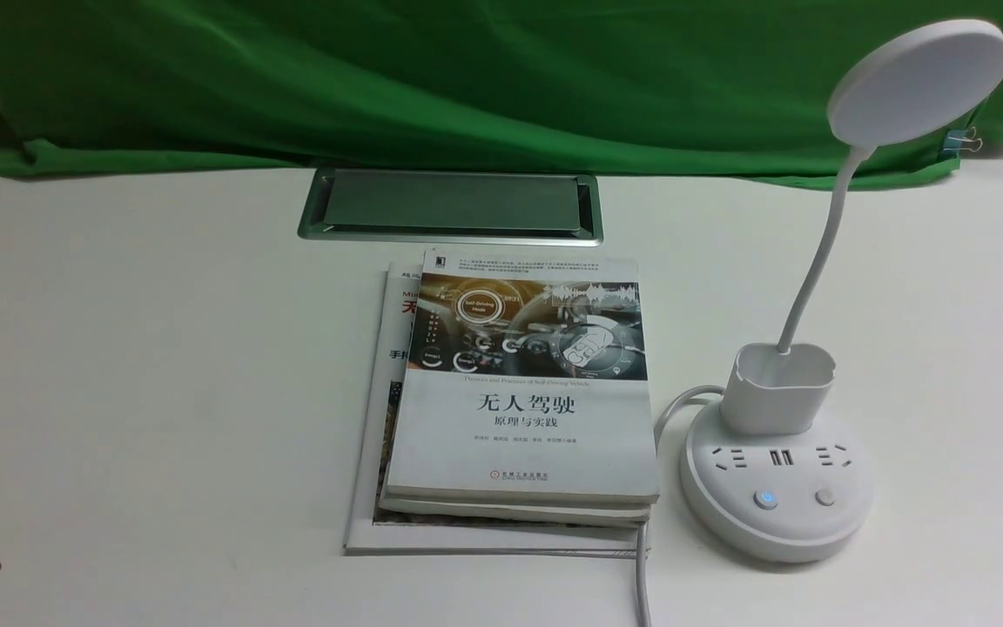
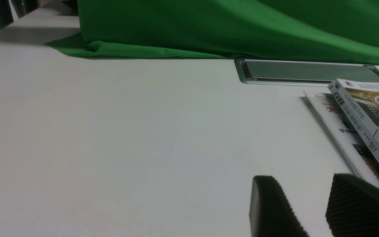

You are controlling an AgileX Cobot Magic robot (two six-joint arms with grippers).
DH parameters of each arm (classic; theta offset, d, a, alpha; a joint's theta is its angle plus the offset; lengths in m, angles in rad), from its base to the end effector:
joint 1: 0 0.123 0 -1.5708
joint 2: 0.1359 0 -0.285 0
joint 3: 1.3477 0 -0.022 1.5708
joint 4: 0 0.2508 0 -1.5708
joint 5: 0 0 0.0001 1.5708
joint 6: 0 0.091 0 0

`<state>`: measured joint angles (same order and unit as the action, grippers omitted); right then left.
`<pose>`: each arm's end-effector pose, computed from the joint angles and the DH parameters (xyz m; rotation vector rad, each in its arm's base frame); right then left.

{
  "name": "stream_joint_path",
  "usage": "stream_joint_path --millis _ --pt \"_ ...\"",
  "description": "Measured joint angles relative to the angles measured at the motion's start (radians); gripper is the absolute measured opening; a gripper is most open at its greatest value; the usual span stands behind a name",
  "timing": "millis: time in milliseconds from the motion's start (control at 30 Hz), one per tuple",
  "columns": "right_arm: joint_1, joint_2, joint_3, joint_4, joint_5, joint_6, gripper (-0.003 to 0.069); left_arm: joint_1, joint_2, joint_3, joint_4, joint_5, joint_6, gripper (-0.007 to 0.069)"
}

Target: Turn off the desk lamp on the white desktop by hand.

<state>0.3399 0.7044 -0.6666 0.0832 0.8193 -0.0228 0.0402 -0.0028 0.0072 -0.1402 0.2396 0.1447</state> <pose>0.1155 0.0467 0.3065 -0.3881 2.3193 0.2557 0.0556 -0.0008 0.1894 -0.0029 1.7253 0.0073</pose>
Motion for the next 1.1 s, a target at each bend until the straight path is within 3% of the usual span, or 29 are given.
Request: stream_joint_path --millis 167,333,500,667,1100 --pt "0.0 -0.069 0.015 0.0 -0.032 0.0 0.0063 0.0 0.0 0.0 0.0 0.0 0.0 0.0242" --pt "-0.059 -0.187 0.127 0.002 -0.189 -0.043 0.0066 0.0 0.0 0.0 0.0 0.0 0.0 0.0242" --pt "-0.148 -0.401 0.415 0.0 -0.443 -0.09 0.0057 0.0 0.0 0.0 0.0 0.0 0.0 0.0242" --pt "-0.159 -0.6 0.63 0.0 -0.589 -0.091 0.0056 0.0 0.0 0.0 -0.001 0.0 0.0 0.0242" --pt "-0.159 -0.701 0.676 0.0 -0.559 -0.106 0.0056 0.0 0.0 0.001 -0.002 0.001 0.0 0.0242"
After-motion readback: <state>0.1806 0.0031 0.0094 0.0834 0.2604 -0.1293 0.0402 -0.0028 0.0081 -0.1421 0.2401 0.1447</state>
